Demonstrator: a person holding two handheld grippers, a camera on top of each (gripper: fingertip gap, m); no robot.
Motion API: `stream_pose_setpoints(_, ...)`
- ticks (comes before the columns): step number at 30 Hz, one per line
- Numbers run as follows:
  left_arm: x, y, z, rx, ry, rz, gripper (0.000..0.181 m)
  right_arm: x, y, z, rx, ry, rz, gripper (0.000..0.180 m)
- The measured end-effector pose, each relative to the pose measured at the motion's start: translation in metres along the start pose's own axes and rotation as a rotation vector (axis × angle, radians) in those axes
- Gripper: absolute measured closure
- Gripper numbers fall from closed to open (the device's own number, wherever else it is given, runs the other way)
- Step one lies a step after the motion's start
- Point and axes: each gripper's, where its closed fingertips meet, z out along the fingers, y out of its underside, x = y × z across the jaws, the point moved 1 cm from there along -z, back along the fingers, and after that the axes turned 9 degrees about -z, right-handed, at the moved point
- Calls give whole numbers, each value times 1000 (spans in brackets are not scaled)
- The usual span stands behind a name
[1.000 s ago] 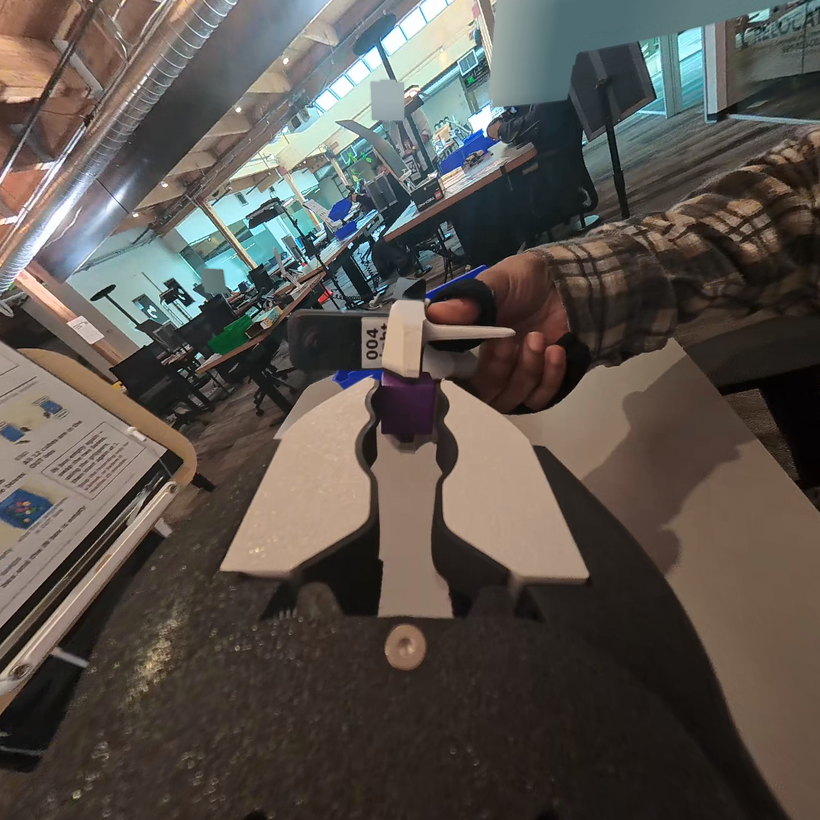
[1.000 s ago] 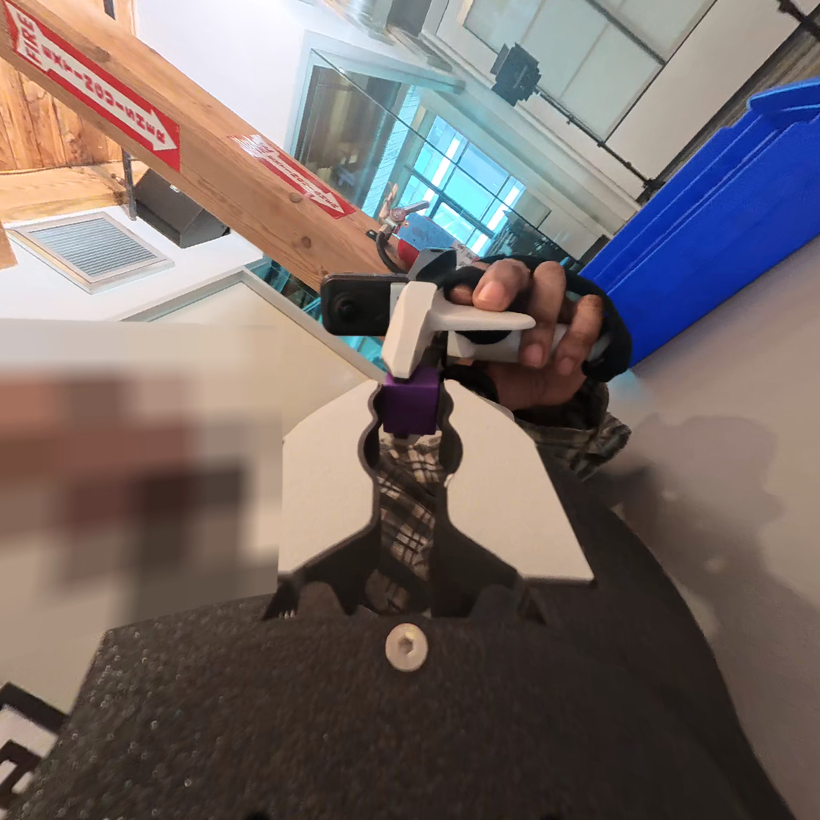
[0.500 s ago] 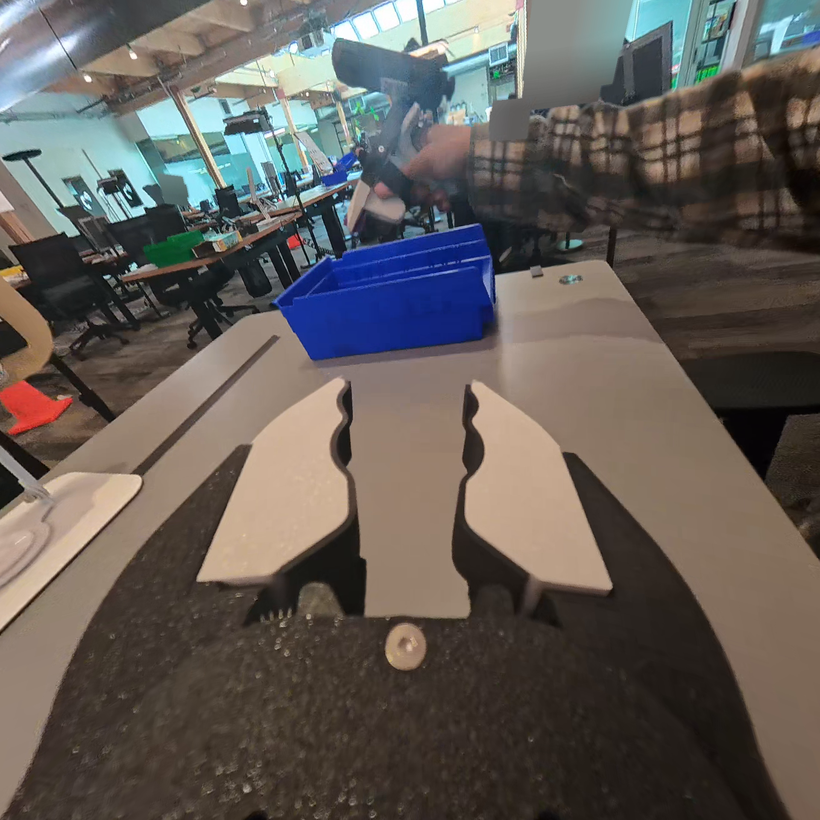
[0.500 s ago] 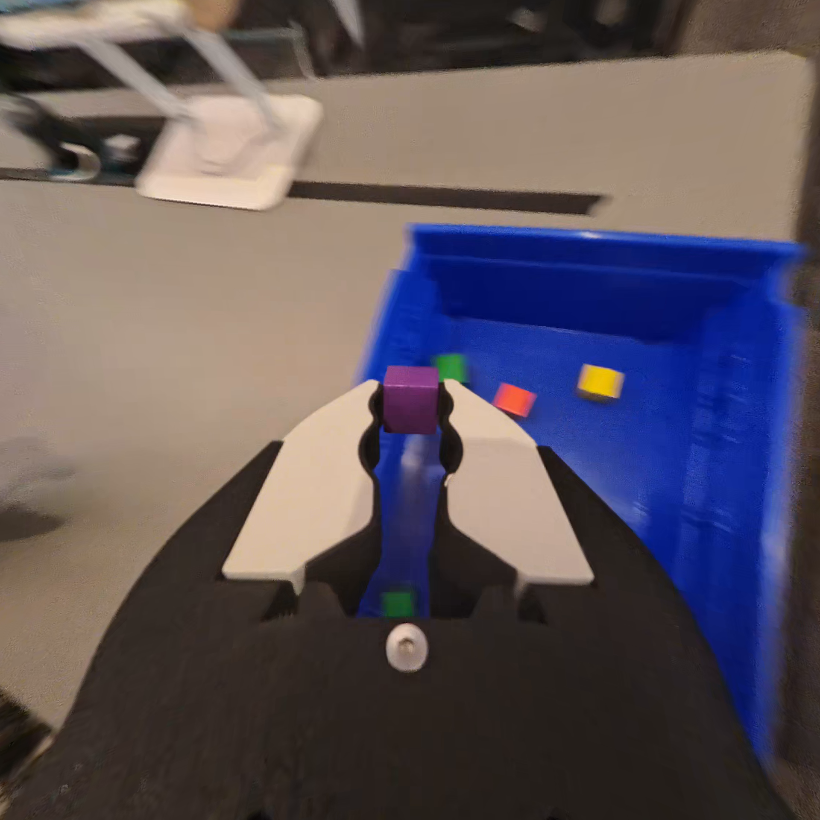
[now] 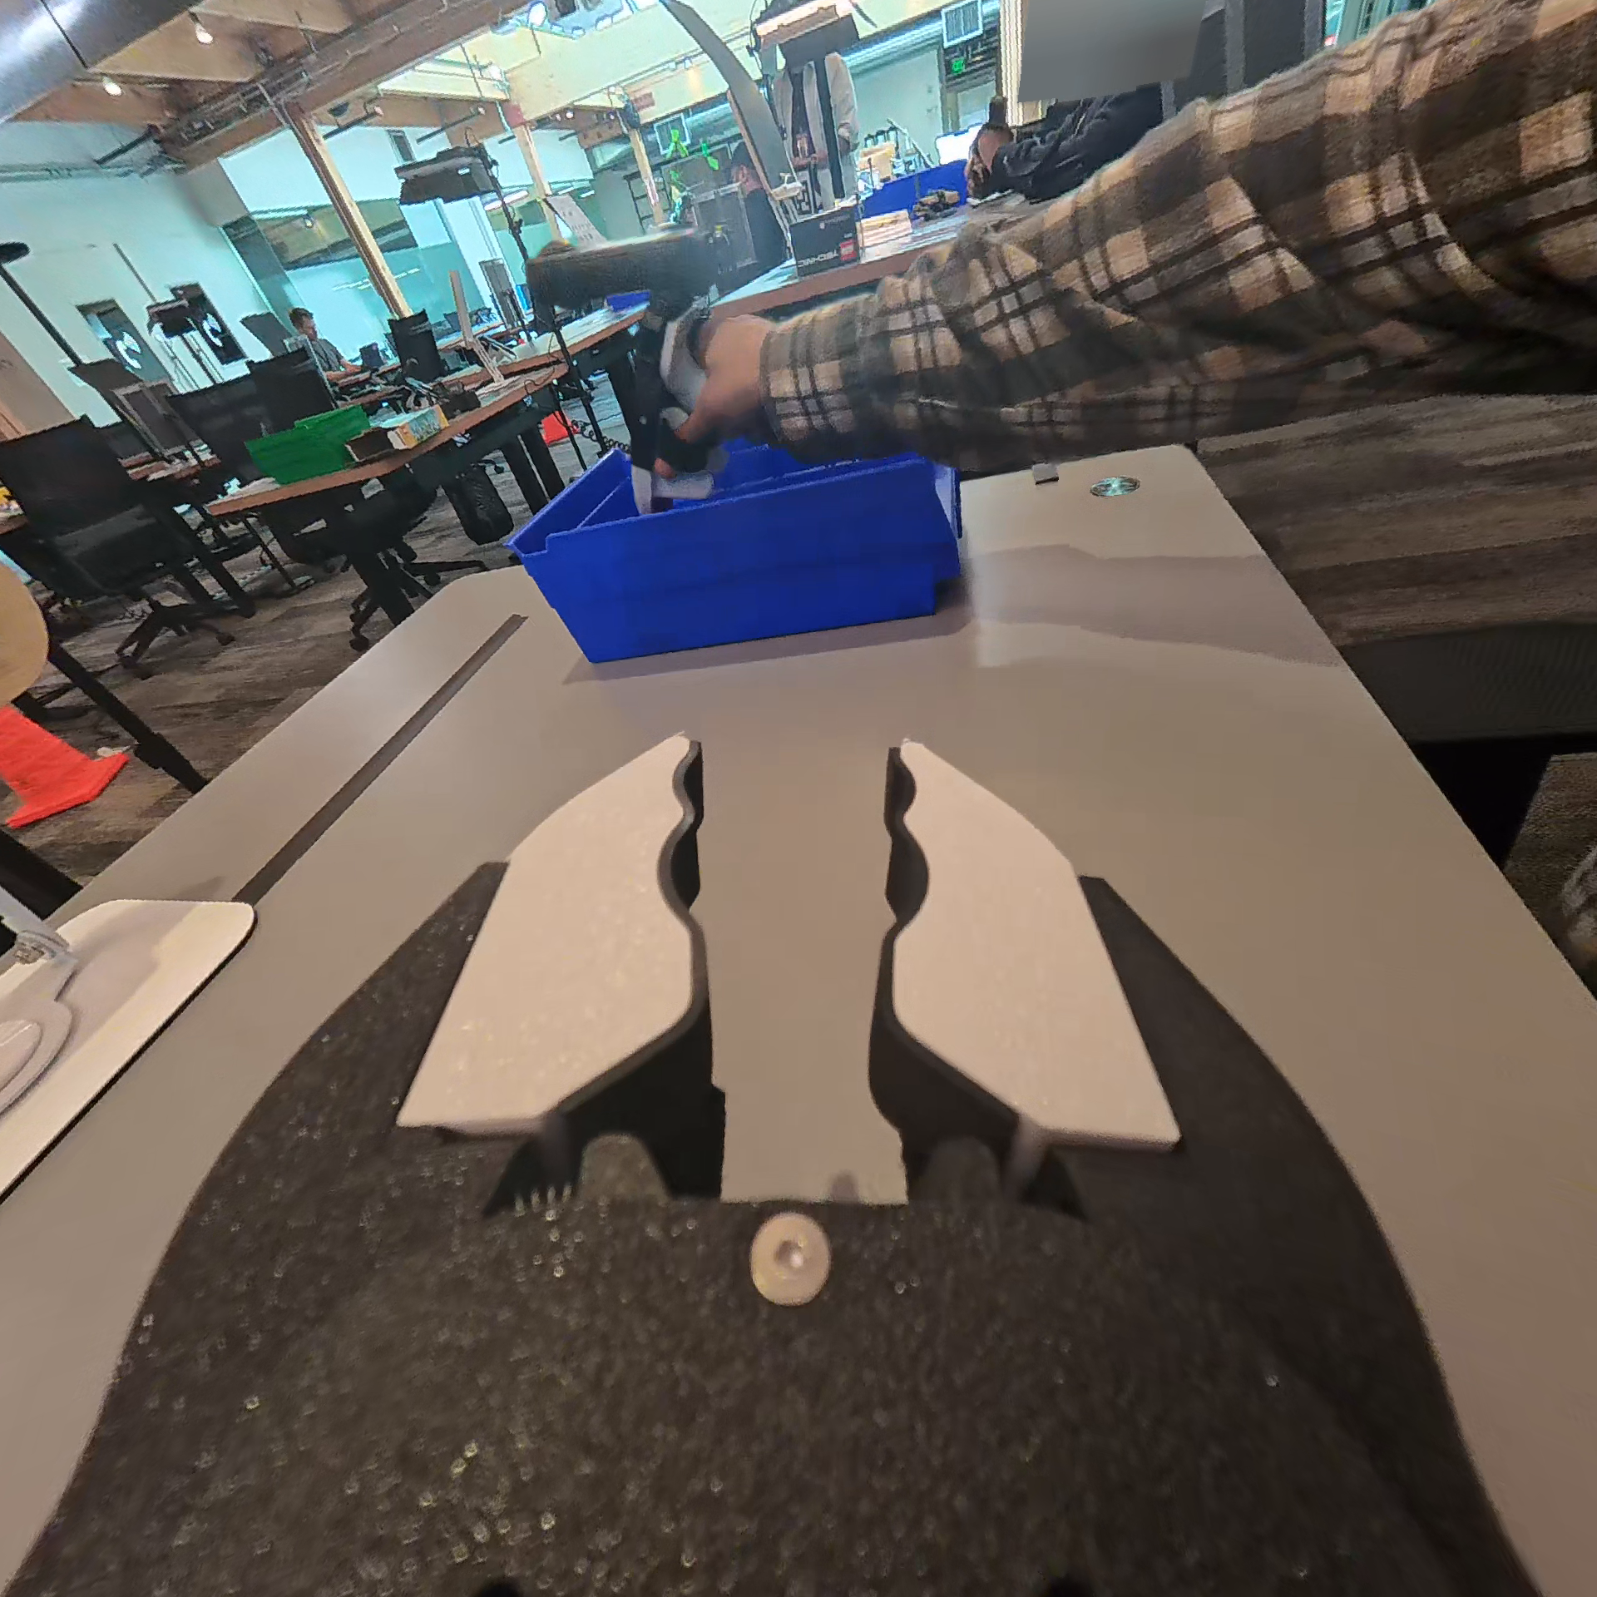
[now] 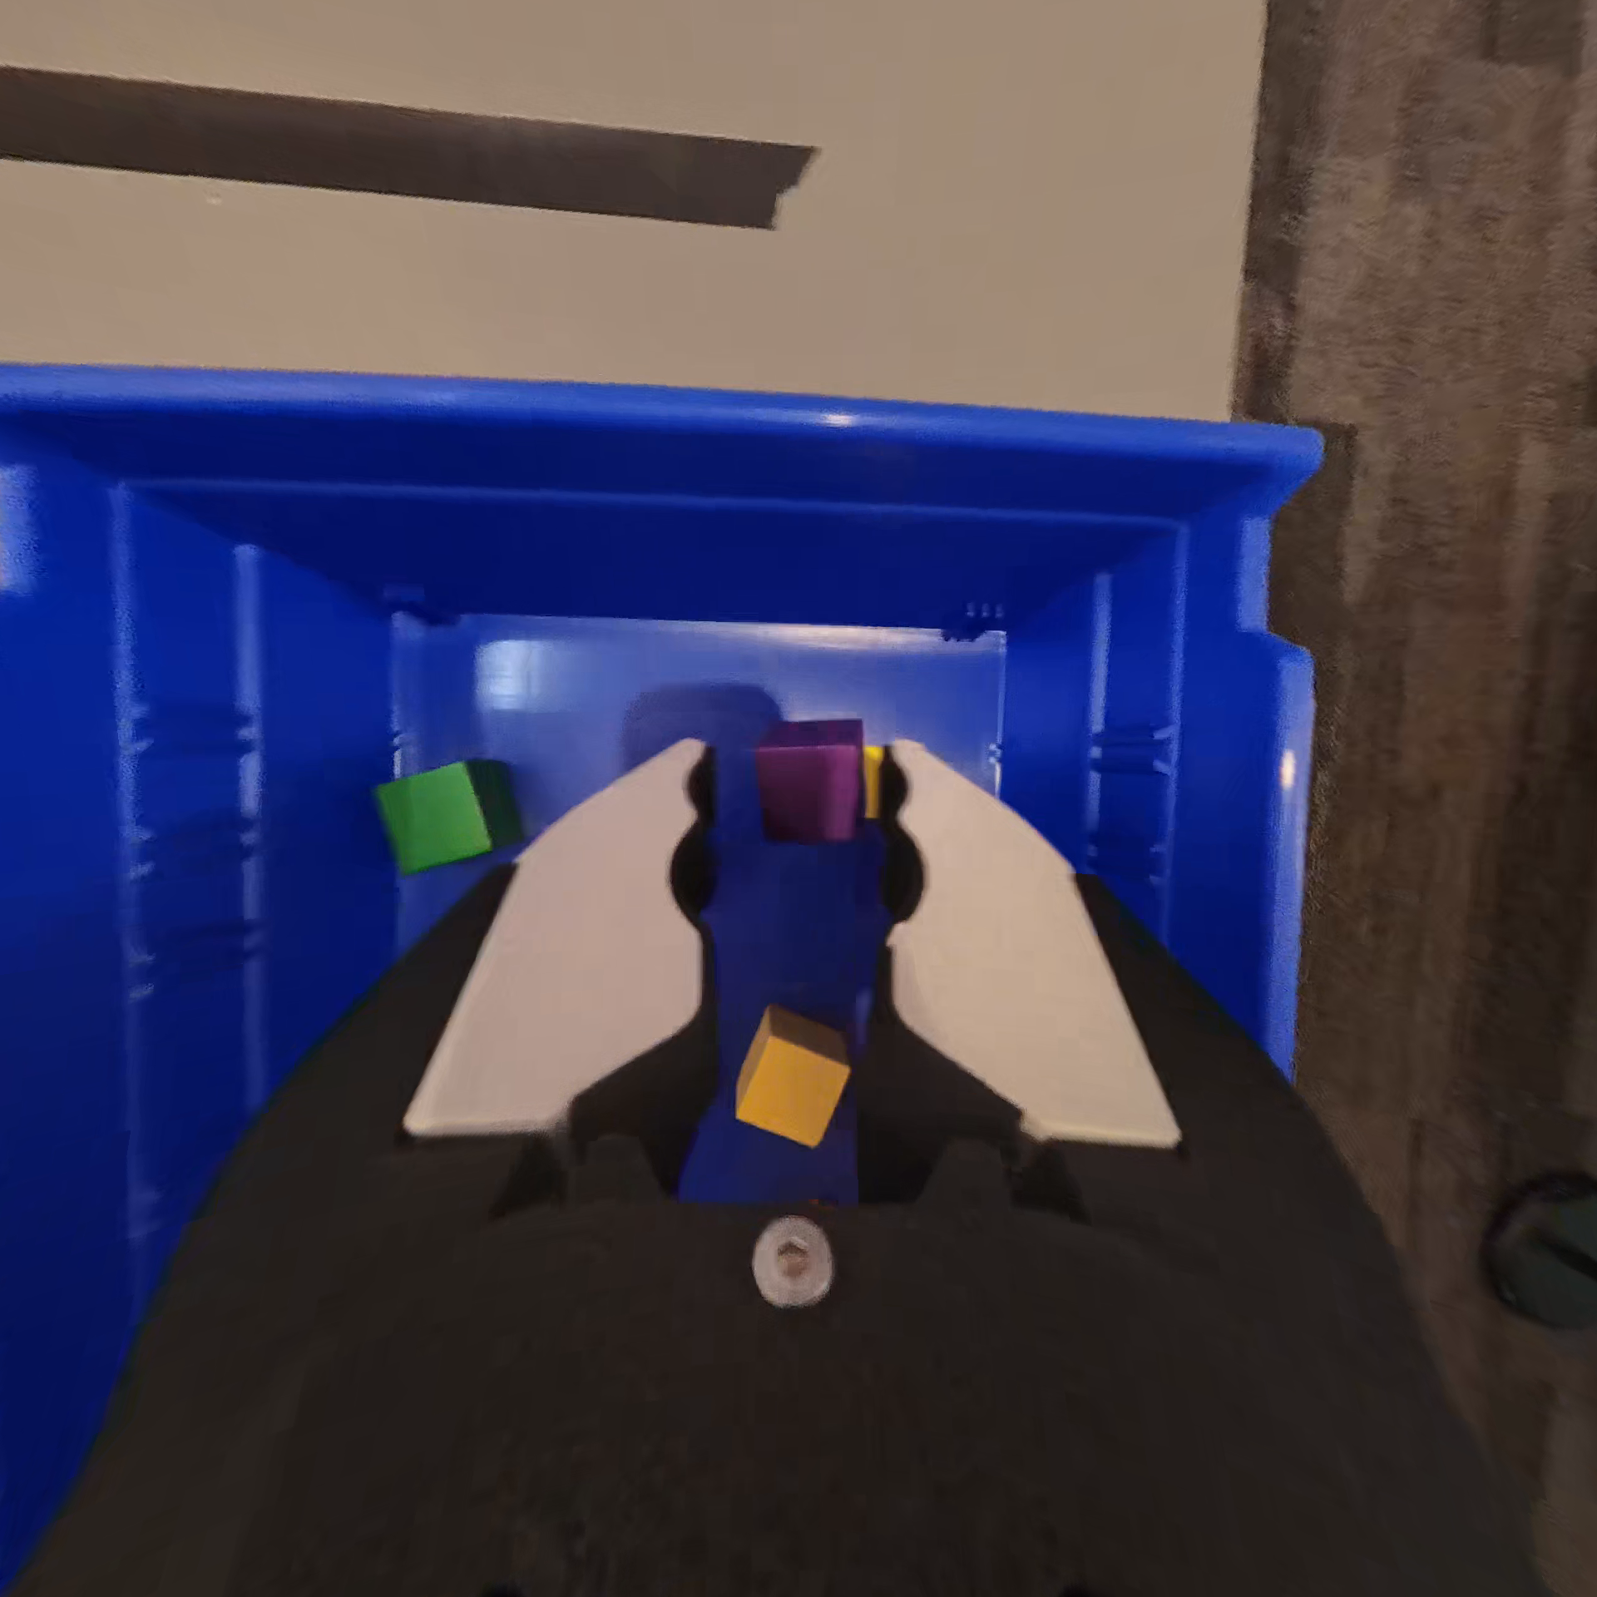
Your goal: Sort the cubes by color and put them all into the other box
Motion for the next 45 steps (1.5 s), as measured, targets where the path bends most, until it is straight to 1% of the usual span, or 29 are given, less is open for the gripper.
stream_pose_setpoints(1, 0, 1, 0, -3, 0, -4, 141, 4, 1, 0, -14, 21, 24, 131)
stream_pose_setpoints(3, -1, 2, 0, -9, -4, -11, 140, 14, -2, -14, 1, 84, 38, 120)
stream_pose_setpoints(5, -2, 2, 0, -13, -8, -22, 139, 22, -10, -41, 57, 149, 25, 117)
stream_pose_setpoints(6, -3, 2, 0, -15, -8, -26, 139, 23, -14, -58, 91, 155, 18, 117)
stream_pose_setpoints(10, -1, 1, 1, -25, -14, -25, 138, 2, -26, -128, 229, 79, -24, 120)
stream_pose_setpoints(13, -1, -4, -2, -30, -40, -8, 138, -28, -27, -176, 341, 16, -67, 122)
stream_pose_setpoints(15, -4, -10, -9, -36, -71, -8, 136, -60, -22, -198, 394, -40, -117, 121)
stream_pose_setpoints(17, -6, -19, -24, -29, -104, -13, 135, -98, -14, -213, 452, -96, -184, 119)
stream_pose_setpoints(19, -11, -28, -50, -30, -152, -16, 134, -139, -3, -222, 521, -152, -256, 117)
stream_pose_setpoints(21, -22, -33, -86, -71, -232, -9, 130, -185, 7, -225, 605, -229, -320, 117)
stream_pose_setpoints(23, -37, -36, -135, -144, -330, 2, 128, -233, 19, -221, 666, -333, -380, 117)
stream_pose_setpoints(27, -77, -29, -260, -394, -580, -16, 125, -317, 34, -204, 773, -516, -496, 117)
stream_pose_setpoints(31, -102, -9, -384, -664, -767, -167, 122, -375, 33, -182, 833, -648, -533, 117)
stream_pose_setpoints(34, -103, 12, -448, -844, -850, -288, 122, -405, 30, -166, 825, -757, -513, 117)
stream_pose_setpoints(37, -95, 37, -480, -969, -871, -427, 122, -421, 25, -153, 842, -809, -478, 118)
stream_pose_setpoints(39, -94, 52, -488, -1034, -885, -451, 122, -425, 24, -147, 846, -832, -458, 118)
stream_pose_setpoints(42, -111, 69, -490, -1105, -889, -354, 121, -428, 25, -142, 843, -852, -452, 118)
stream_pose_setpoints(45, -141, 88, -486, -1137, -845, -236, 119, -426, 28, -140, 873, -841, -456, 118)
